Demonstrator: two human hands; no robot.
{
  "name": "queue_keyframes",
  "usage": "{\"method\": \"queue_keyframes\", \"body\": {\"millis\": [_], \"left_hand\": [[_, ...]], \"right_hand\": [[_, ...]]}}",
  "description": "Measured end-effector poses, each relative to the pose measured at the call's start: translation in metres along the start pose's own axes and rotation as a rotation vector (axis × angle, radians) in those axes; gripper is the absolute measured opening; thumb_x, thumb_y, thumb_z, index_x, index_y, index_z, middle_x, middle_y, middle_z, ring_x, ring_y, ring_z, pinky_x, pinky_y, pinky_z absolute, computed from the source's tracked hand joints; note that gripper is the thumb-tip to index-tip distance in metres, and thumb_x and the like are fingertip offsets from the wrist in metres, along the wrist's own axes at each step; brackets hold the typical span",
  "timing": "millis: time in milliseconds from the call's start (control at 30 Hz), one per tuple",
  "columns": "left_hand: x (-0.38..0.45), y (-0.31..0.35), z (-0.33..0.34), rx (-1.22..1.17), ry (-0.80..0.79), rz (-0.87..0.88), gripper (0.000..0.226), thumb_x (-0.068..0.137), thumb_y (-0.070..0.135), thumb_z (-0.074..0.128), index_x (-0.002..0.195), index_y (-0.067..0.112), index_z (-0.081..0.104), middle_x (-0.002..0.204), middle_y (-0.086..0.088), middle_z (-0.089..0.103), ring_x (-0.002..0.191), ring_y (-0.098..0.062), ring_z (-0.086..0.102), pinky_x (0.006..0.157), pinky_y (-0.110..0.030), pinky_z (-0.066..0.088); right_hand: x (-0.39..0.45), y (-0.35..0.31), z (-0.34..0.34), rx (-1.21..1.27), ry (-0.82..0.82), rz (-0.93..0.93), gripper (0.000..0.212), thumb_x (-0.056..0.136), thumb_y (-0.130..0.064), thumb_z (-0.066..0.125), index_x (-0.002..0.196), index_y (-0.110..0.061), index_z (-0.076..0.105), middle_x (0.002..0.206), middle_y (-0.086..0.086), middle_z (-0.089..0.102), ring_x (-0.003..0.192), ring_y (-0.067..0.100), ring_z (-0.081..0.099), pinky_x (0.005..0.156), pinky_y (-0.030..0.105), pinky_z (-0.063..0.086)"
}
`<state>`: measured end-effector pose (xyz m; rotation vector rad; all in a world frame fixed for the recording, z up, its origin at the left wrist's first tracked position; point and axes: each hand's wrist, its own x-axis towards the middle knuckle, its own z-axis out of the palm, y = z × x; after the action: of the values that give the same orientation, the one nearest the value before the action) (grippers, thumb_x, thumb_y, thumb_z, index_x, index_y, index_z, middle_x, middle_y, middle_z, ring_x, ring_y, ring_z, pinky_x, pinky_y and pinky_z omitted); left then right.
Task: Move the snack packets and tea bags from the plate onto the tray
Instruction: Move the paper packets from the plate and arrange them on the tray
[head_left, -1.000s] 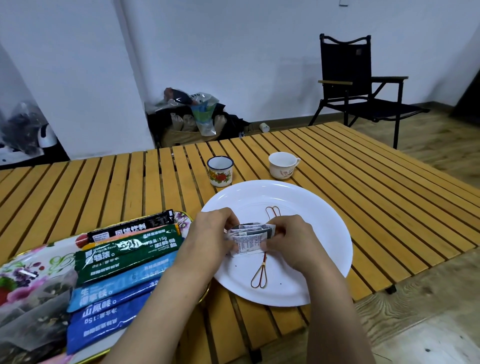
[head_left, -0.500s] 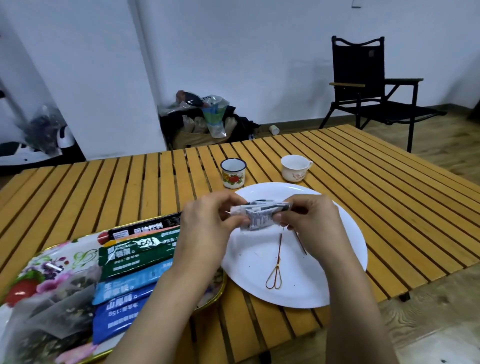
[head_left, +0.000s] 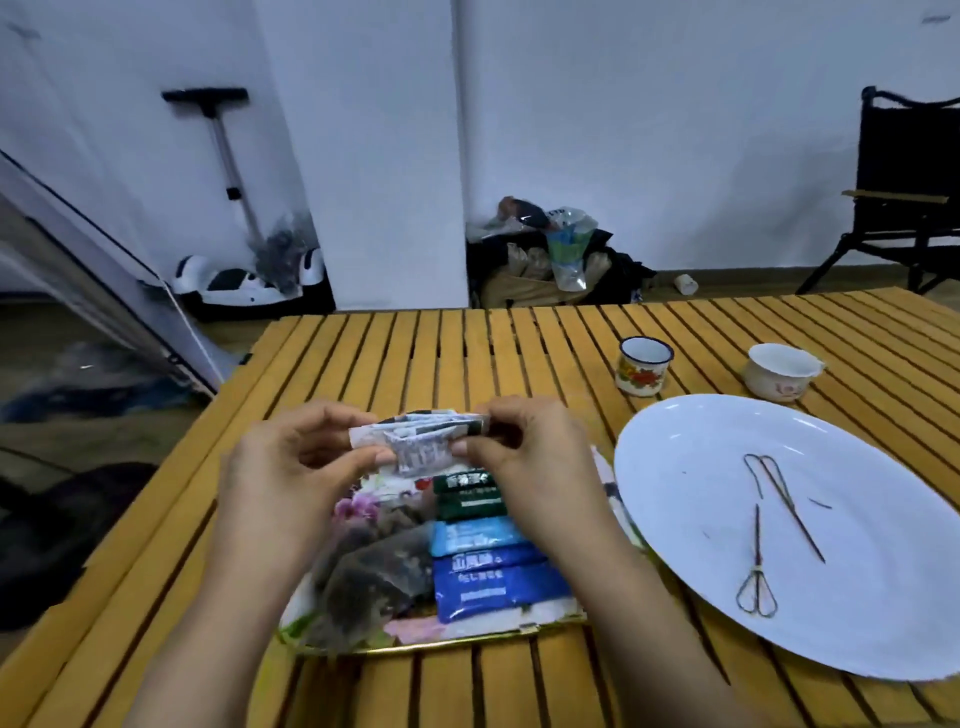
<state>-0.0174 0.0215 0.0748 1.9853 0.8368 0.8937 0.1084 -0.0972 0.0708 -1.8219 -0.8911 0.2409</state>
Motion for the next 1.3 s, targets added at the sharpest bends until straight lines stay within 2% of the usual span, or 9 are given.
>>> {"method": "queue_keyframes", "body": {"millis": [233, 400, 500, 667, 833, 933, 1000, 1167, 1300], "left_hand": [[0.014, -0.042, -0.008, 0.114, 0.057, -0.002, 0.020, 0.070, 0.018, 0.080, 0.074, 0.032, 0.066, 0.072, 0.011, 0.069, 0.071, 0.000, 0.065, 0.057, -0.019, 0.051], [0.027, -0.065, 0.005, 0.241, -0.024, -0.169, 0.020, 0.071, 0.021, 0.081, 0.067, 0.032, 0.064, 0.069, 0.013, 0.064, 0.068, 0.002, 0.059, 0.054, -0.019, 0.044], [0.031, -0.077, 0.008, 0.223, -0.076, -0.262, 0.017, 0.073, 0.019, 0.080, 0.072, 0.029, 0.066, 0.074, 0.008, 0.064, 0.068, -0.004, 0.059, 0.056, -0.024, 0.046], [0.035, -0.077, 0.008, 0.232, -0.053, -0.263, 0.015, 0.075, 0.016, 0.077, 0.079, 0.027, 0.068, 0.074, 0.014, 0.064, 0.074, -0.009, 0.062, 0.065, -0.027, 0.049], [0.035, -0.073, 0.014, 0.248, -0.023, -0.287, 0.019, 0.076, 0.016, 0.077, 0.087, 0.029, 0.068, 0.080, 0.008, 0.067, 0.078, -0.014, 0.064, 0.070, -0.034, 0.055], [0.035, -0.073, 0.014, 0.251, -0.017, -0.282, 0.018, 0.078, 0.013, 0.074, 0.087, 0.028, 0.069, 0.081, 0.007, 0.067, 0.079, -0.016, 0.063, 0.070, -0.035, 0.055], [0.036, -0.074, 0.013, 0.246, -0.014, -0.268, 0.018, 0.080, 0.010, 0.072, 0.084, 0.027, 0.070, 0.078, 0.010, 0.065, 0.075, -0.011, 0.060, 0.061, -0.027, 0.047], [0.037, -0.073, 0.013, 0.223, -0.007, -0.239, 0.019, 0.083, 0.009, 0.069, 0.085, 0.027, 0.071, 0.073, 0.017, 0.060, 0.070, 0.007, 0.050, 0.052, -0.017, 0.033], [0.037, -0.075, 0.015, 0.264, -0.052, -0.238, 0.015, 0.085, 0.011, 0.067, 0.095, 0.022, 0.073, 0.086, 0.004, 0.066, 0.079, -0.008, 0.056, 0.057, -0.017, 0.036]], "right_hand": [[0.015, -0.002, 0.040, -0.198, -0.165, -0.028, 0.013, 0.093, -0.022, 0.057, 0.096, -0.015, 0.067, 0.091, 0.000, 0.067, 0.083, 0.014, 0.066, 0.073, 0.031, 0.058], [0.015, 0.013, 0.057, -0.437, -0.222, -0.084, 0.037, 0.096, -0.019, 0.049, 0.132, -0.021, 0.048, 0.123, -0.003, 0.057, 0.116, 0.013, 0.050, 0.100, 0.031, 0.042], [0.011, 0.023, 0.059, -0.612, -0.209, -0.145, 0.048, 0.096, -0.022, 0.046, 0.142, -0.028, 0.034, 0.134, -0.009, 0.047, 0.126, 0.011, 0.036, 0.107, 0.030, 0.027], [0.009, 0.030, 0.057, -0.687, -0.190, -0.162, 0.047, 0.097, -0.026, 0.043, 0.143, -0.030, 0.036, 0.135, -0.013, 0.045, 0.128, 0.007, 0.033, 0.106, 0.029, 0.019], [0.006, 0.029, 0.063, -0.814, -0.177, -0.175, 0.037, 0.097, -0.027, 0.042, 0.132, -0.024, 0.053, 0.142, -0.004, 0.037, 0.136, 0.015, 0.025, 0.107, 0.037, 0.017], [0.007, 0.029, 0.063, -0.777, -0.131, -0.172, 0.045, 0.097, -0.024, 0.042, 0.142, -0.028, 0.037, 0.146, -0.003, 0.034, 0.140, 0.015, 0.021, 0.111, 0.042, 0.013], [0.008, 0.028, 0.062, -0.762, -0.138, -0.194, 0.053, 0.097, -0.022, 0.042, 0.146, -0.035, 0.025, 0.148, -0.006, 0.034, 0.143, 0.014, 0.019, 0.112, 0.046, 0.012], [0.008, 0.032, 0.062, -0.810, -0.219, -0.190, 0.045, 0.098, -0.022, 0.038, 0.143, -0.028, 0.037, 0.154, -0.011, 0.031, 0.148, 0.009, 0.005, 0.116, 0.051, -0.001], [0.005, 0.031, 0.063, -0.758, -0.196, -0.170, 0.057, 0.097, -0.016, 0.041, 0.149, -0.029, 0.020, 0.151, -0.008, 0.036, 0.148, 0.012, 0.007, 0.115, 0.052, -0.005]]}}
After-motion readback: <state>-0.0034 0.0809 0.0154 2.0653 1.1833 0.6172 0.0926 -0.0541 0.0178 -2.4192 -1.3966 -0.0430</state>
